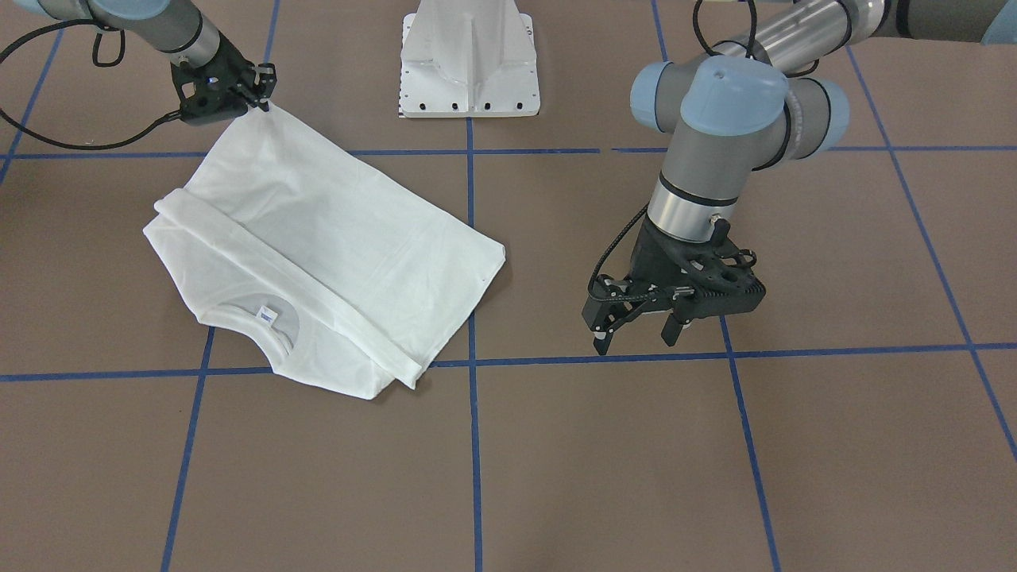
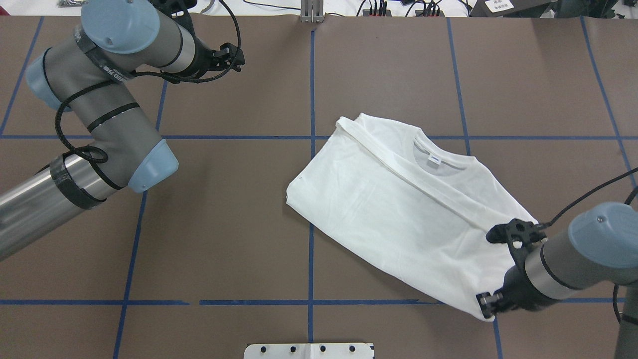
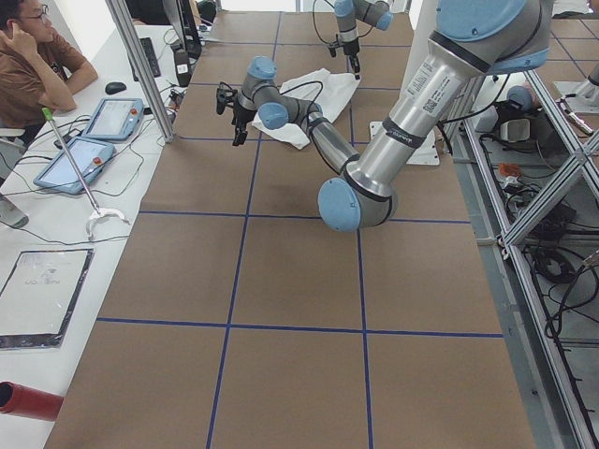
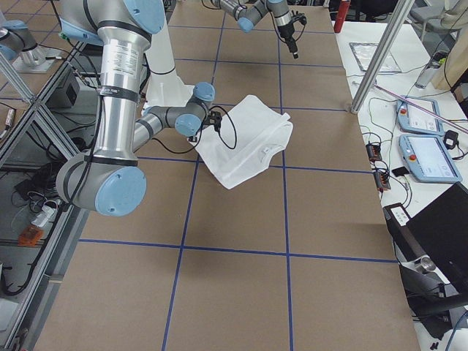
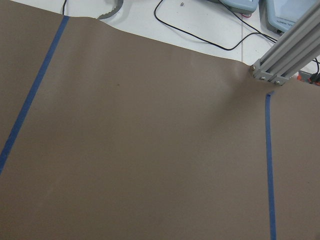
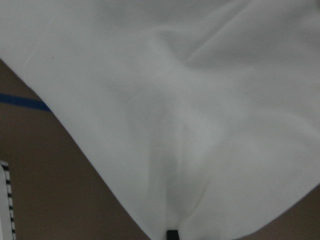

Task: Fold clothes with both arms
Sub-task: 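Grasp the shirt edge with the right gripper and drag it toward the robot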

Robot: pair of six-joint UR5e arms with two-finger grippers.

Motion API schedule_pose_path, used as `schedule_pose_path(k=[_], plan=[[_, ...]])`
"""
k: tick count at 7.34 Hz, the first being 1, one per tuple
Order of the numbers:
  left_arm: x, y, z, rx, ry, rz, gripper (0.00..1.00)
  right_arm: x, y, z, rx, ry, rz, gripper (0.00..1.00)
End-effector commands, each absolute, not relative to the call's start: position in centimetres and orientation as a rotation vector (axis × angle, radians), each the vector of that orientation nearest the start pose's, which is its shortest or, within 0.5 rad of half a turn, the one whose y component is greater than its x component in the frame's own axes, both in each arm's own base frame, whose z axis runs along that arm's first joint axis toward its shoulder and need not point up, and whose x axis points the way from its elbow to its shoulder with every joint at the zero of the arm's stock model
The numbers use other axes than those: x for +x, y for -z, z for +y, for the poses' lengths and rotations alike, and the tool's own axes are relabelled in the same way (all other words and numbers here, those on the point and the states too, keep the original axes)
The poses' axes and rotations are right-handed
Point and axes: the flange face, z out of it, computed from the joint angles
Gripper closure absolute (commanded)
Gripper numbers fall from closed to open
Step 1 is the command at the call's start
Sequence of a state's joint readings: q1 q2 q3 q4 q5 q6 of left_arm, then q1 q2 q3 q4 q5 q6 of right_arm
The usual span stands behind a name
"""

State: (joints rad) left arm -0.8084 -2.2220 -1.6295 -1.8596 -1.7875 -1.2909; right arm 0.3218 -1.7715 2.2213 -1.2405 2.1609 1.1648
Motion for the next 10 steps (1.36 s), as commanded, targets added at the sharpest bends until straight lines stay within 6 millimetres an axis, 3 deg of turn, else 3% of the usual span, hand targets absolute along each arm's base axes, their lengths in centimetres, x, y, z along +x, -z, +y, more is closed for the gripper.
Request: schedule_pose_path(k=[1, 2, 3, 4, 5, 7, 8, 9, 10], plan=[[39.8, -21.0, -55.8, 0.341, 0.375, 0.965, 0.00, -38.4, -37.3, -13.3, -0.353, 0.427, -0.927, 1.00], [40.3, -20.8, -55.2, 0.341, 0.365, 0.970, 0.00, -39.7, -36.2, -11.3, -0.398, 0.423, -0.930, 1.00], [40.7, -20.7, -54.7, 0.336, 0.354, 0.975, 0.00, -39.9, -35.5, -11.4, -0.400, 0.409, -0.942, 0.01], [42.5, -20.2, -52.7, 0.320, 0.316, 0.993, 0.00, -39.7, -34.8, -13.3, -0.372, 0.371, -0.966, 0.00], [46.3, -20.0, -49.2, 0.256, 0.294, 1.013, 0.00, -39.2, -32.8, -17.2, -0.310, 0.299, -1.025, 0.00], [54.1, -18.8, -40.0, 0.073, 0.305, 1.066, 0.00, -35.8, -29.5, -25.7, -0.165, 0.133, -1.116, 0.00], [57.3, -18.6, -36.0, -0.012, 0.320, 1.076, 0.01, -33.6, -29.0, -28.7, -0.112, 0.067, -1.131, 0.00], [59.9, -18.6, -33.7, -0.047, 0.310, 1.063, 0.01, -31.9, -28.3, -30.9, -0.067, 0.019, -1.146, 0.00], [62.0, -18.1, -34.3, -0.034, 0.324, 1.045, 0.02, -31.0, -28.1, -32.0, -0.040, -0.006, -1.152, 0.00]])
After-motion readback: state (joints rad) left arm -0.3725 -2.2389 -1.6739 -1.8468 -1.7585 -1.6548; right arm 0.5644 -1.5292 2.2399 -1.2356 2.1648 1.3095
